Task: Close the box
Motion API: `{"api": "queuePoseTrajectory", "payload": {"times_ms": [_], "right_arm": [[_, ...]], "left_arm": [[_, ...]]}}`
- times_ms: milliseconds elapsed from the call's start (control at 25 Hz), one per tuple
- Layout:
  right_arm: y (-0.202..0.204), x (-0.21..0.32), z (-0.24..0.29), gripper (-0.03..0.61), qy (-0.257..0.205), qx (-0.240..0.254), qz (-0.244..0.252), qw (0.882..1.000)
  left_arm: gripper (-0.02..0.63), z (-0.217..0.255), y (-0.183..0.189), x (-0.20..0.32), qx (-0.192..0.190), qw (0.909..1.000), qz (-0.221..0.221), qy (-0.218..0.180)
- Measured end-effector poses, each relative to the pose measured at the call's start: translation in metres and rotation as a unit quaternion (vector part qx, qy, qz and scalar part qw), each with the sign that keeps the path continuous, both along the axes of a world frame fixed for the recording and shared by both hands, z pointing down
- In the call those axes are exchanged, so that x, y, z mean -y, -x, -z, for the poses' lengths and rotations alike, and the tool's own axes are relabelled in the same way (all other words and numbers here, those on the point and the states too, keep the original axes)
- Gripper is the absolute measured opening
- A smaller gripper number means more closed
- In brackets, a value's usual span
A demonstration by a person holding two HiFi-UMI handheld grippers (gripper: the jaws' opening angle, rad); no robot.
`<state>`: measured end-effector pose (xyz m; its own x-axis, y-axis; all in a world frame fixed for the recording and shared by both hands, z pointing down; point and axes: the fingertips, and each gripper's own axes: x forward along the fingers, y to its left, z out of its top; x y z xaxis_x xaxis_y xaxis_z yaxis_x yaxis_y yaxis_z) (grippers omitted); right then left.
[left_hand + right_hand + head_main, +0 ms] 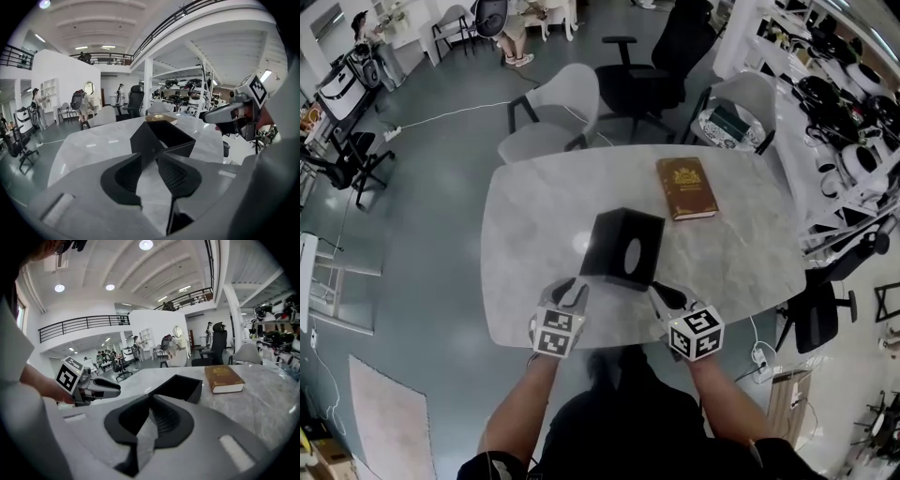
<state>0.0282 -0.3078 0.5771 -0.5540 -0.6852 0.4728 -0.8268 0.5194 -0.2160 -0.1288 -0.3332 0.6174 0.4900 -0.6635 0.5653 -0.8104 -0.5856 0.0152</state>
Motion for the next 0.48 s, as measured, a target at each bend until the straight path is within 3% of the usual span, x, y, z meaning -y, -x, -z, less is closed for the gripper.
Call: {"api": "queuePoseTrajectory", "payload": {"times_ms": [160,480], "right_arm": [[-0.004,0.014,-0.013,0.043,0.015,-0.004,-0.002,1.0],[-0.004,0.033,-0.047,0.055,0.036,-0.012,0.006,0.999]], "left_arm": [[0.162,-0.03,-0.006,0.012,0.018,0.9994,-0.007,0.03],[0.199,-0.095,-0.003,0.039,0.058,0.9955,0.019,0.073]]}}
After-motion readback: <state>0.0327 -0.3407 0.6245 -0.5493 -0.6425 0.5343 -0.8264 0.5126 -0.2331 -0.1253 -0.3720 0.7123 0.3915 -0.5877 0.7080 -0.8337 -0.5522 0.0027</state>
